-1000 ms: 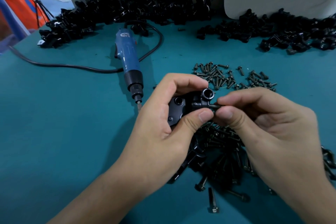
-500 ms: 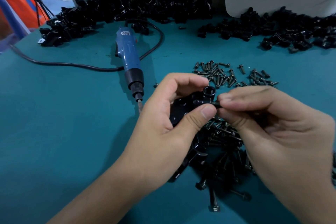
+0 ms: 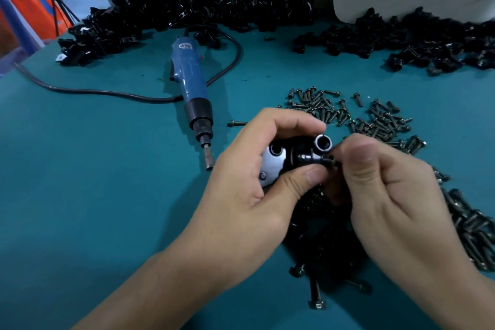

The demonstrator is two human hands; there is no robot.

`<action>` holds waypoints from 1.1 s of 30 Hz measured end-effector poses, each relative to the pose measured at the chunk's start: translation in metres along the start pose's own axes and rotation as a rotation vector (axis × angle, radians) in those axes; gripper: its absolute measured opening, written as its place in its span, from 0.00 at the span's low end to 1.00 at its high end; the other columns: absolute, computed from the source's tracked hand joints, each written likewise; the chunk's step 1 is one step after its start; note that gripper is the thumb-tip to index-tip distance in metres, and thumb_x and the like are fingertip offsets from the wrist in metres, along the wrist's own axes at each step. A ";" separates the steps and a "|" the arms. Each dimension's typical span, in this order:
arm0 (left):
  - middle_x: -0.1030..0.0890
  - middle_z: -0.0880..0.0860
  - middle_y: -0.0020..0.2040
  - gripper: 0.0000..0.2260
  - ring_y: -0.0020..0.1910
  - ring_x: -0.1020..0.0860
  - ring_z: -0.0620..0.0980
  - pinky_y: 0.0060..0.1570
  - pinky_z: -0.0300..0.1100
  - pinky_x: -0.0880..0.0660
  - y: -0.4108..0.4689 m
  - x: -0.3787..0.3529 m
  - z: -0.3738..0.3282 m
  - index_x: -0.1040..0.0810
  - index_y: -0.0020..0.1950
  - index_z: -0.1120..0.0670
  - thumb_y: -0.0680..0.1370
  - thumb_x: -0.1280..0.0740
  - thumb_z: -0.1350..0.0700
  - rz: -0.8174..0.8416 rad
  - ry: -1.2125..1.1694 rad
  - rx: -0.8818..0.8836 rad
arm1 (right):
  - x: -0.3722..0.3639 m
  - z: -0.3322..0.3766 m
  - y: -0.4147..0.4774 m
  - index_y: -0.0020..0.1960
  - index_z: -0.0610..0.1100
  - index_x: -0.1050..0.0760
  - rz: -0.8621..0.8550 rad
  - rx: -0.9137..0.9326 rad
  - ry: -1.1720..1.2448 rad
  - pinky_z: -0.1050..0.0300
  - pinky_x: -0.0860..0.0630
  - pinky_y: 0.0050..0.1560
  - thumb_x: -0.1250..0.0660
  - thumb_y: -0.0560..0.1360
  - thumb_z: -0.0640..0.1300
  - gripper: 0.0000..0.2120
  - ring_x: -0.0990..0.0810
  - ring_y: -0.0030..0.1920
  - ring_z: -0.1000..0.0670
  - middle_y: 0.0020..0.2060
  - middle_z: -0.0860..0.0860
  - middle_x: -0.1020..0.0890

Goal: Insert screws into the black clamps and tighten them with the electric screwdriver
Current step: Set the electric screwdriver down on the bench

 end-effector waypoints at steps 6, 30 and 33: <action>0.17 0.43 0.55 0.13 0.60 0.20 0.46 0.60 0.34 0.26 0.003 0.005 0.001 0.22 0.59 0.46 0.77 0.29 0.60 -0.021 -0.022 0.043 | 0.006 -0.006 0.001 0.52 0.52 0.28 0.133 0.091 -0.111 0.64 0.29 0.33 0.39 0.83 0.54 0.06 0.25 0.35 0.54 0.38 0.56 0.23; 0.18 0.43 0.54 0.15 0.60 0.20 0.45 0.61 0.34 0.26 0.003 0.004 -0.002 0.23 0.59 0.48 0.76 0.28 0.62 0.075 -0.056 0.052 | -0.003 -0.002 -0.004 0.38 0.54 0.32 0.059 0.005 0.001 0.72 0.37 0.29 0.48 0.85 0.58 0.19 0.31 0.29 0.60 0.29 0.58 0.28; 0.18 0.42 0.54 0.15 0.59 0.19 0.43 0.60 0.32 0.27 0.005 0.006 -0.002 0.23 0.59 0.48 0.76 0.28 0.62 0.030 -0.087 0.058 | 0.000 -0.004 -0.003 0.47 0.57 0.29 0.106 0.020 -0.040 0.62 0.34 0.26 0.47 0.83 0.64 0.15 0.28 0.29 0.55 0.32 0.55 0.25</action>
Point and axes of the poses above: each hand's wrist, its own y-axis towards the middle knuckle, its own x-axis out of the back of the hand, z = x × y, the point moved 2 cm from there along y, towards the middle knuckle
